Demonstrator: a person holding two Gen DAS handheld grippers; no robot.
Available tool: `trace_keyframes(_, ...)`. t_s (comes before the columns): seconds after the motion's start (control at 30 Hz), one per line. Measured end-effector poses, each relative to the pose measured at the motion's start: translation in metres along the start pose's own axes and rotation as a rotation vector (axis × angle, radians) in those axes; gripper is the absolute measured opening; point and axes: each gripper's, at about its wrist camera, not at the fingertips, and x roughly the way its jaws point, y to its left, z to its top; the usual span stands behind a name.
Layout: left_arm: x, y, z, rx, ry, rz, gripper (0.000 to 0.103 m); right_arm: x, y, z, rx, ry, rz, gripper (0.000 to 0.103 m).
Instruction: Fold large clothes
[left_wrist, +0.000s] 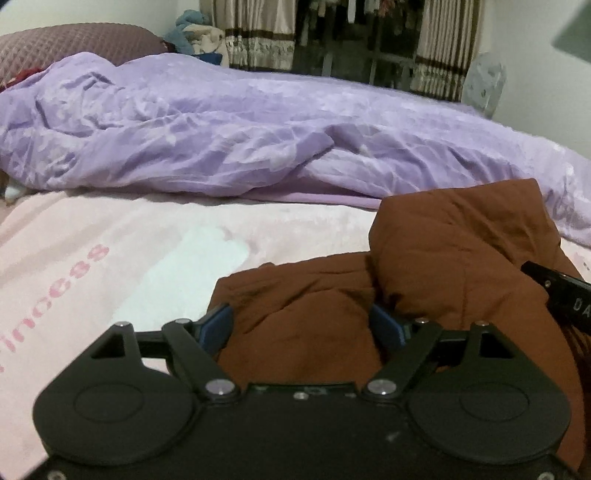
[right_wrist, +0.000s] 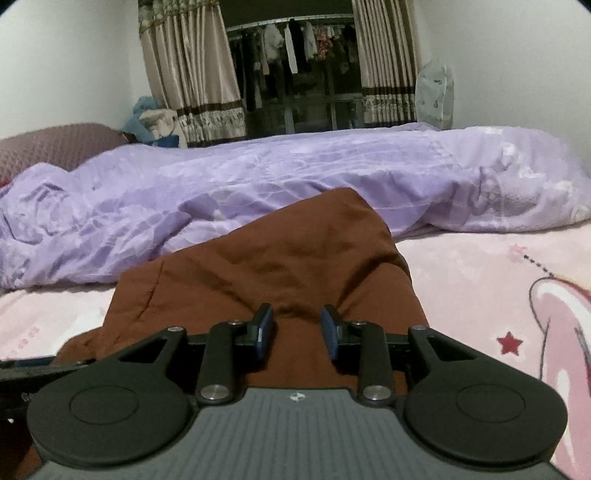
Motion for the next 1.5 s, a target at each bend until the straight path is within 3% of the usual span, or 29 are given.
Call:
trace_keyframes(0.07, -0.012, -0.004, 0.015, 0.009, 0.019, 0.02, 0.082, -0.009, 0.011, 0.017, -0.032, 0.028, -0.062, 0.037)
trace_keyframes(0.13, -0.022, -0.009, 0.034, 0.045, -0.047, 0.019, 0.083, -0.026, 0.02, 0.04, -0.061, 0.0, -0.064, 0.04)
trace_keyframes(0.17, -0.029, -0.014, 0.041, 0.068, -0.081, 0.024, 0.083, -0.037, 0.022, 0.051, -0.091, -0.047, -0.037, 0.05)
trace_keyframes(0.23, -0.035, -0.027, 0.056, 0.115, -0.141, 0.036, 0.083, -0.044, 0.019, 0.064, -0.126, -0.109, -0.034, 0.058)
trace_keyframes(0.33, -0.017, -0.044, 0.068, 0.161, -0.159, 0.009, 0.083, -0.008, 0.003, 0.076, -0.103, -0.05, -0.033, 0.05)
trace_keyframes(0.4, 0.011, -0.057, 0.066, 0.207, -0.098, -0.017, 0.083, 0.034, -0.014, 0.073, -0.041, 0.057, -0.04, 0.039)
trace_keyframes(0.47, 0.042, -0.07, 0.051, 0.272, -0.038, 0.007, 0.083, 0.076, -0.034, 0.052, 0.077, 0.201, -0.012, 0.038)
trace_keyframes(0.5, 0.057, -0.074, 0.04, 0.296, -0.015, 0.029, 0.083, 0.088, -0.041, 0.04, 0.119, 0.229, 0.012, 0.038)
trace_keyframes(0.57, 0.066, -0.073, 0.028, 0.274, -0.037, 0.035, 0.085, 0.085, -0.046, 0.035, 0.152, 0.207, 0.033, 0.038)
trace_keyframes(0.63, 0.066, -0.068, 0.034, 0.245, -0.028, 0.027, 0.087, 0.085, -0.036, 0.034, 0.107, 0.211, 0.009, 0.038)
trace_keyframes(0.97, 0.064, -0.072, 0.032, 0.255, -0.025, 0.052, 0.089, 0.083, -0.034, 0.038, 0.071, 0.21, -0.015, 0.038)
trace_keyframes(1.07, 0.047, -0.066, 0.043, 0.249, -0.004, 0.056, 0.088, 0.062, -0.032, 0.05, 0.009, 0.221, -0.008, 0.039)
trace_keyframes(1.2, -0.005, -0.033, 0.055, 0.167, -0.015, 0.004, 0.087, -0.004, -0.038, 0.056, -0.041, 0.144, 0.027, 0.058)
trace_keyframes(1.3, -0.038, -0.014, 0.047, 0.144, -0.026, 0.008, 0.087, -0.043, -0.044, 0.049, -0.051, 0.117, 0.026, 0.058)
trace_keyframes(1.37, -0.06, -0.008, 0.035, 0.13, -0.003, -0.015, 0.087, -0.066, -0.046, 0.04, -0.035, 0.104, 0.05, 0.04)
trace_keyframes(1.43, -0.081, -0.011, 0.014, 0.151, -0.024, -0.038, 0.087, -0.081, -0.043, 0.029, -0.018, 0.112, 0.077, 0.033)
trace_keyframes(1.5, -0.089, -0.02, -0.012, 0.216, -0.056, -0.01, 0.087, -0.089, -0.038, 0.014, -0.01, 0.106, 0.091, 0.032)
